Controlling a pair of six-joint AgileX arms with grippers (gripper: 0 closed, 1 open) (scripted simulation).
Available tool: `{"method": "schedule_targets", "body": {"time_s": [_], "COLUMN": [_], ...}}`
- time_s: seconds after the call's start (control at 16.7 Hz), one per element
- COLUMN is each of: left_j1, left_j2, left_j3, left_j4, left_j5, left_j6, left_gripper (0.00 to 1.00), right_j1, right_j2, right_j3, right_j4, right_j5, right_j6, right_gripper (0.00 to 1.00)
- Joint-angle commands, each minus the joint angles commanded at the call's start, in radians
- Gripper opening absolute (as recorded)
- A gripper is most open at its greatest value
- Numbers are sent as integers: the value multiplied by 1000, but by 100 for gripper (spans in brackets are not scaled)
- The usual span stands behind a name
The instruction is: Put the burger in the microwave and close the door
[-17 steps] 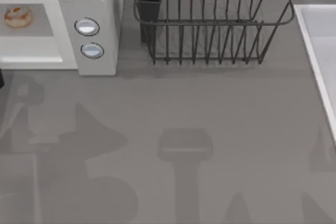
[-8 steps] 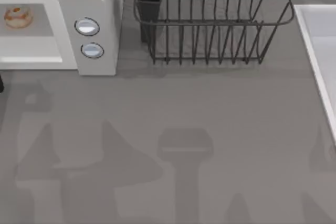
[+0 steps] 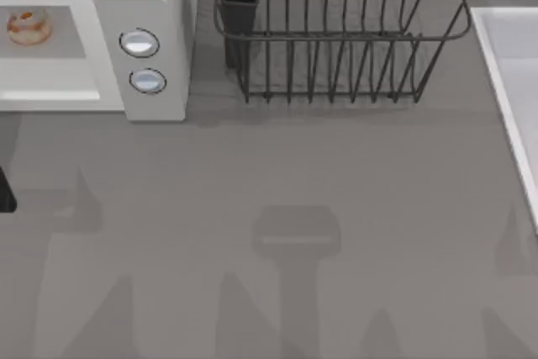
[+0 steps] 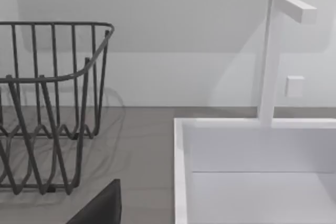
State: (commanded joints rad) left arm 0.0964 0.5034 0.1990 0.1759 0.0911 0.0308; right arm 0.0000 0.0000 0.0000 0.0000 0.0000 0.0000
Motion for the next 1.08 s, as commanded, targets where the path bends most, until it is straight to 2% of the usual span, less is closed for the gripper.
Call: {"method": "schedule_targets", "body": {"time_s": [0.42, 0.84, 1.08], "left_j1": [-83, -96, -96], "left_j2": [-437, -503, -503], "left_j3": [-172, -199, -199], "left_j4": [-152, -176, -176], "left_j5": [-79, -91, -91], "left_j6": [-27, -31, -31], "left_gripper": [100, 100, 70], "right_j1": [0, 0, 0], "right_j2": [0, 0, 0], "right_j3": [0, 0, 0], "right_j4": [0, 0, 0], "right_j5": [0, 0, 0], "right_j6": [0, 0, 0], "right_gripper": [100, 100, 100]}}
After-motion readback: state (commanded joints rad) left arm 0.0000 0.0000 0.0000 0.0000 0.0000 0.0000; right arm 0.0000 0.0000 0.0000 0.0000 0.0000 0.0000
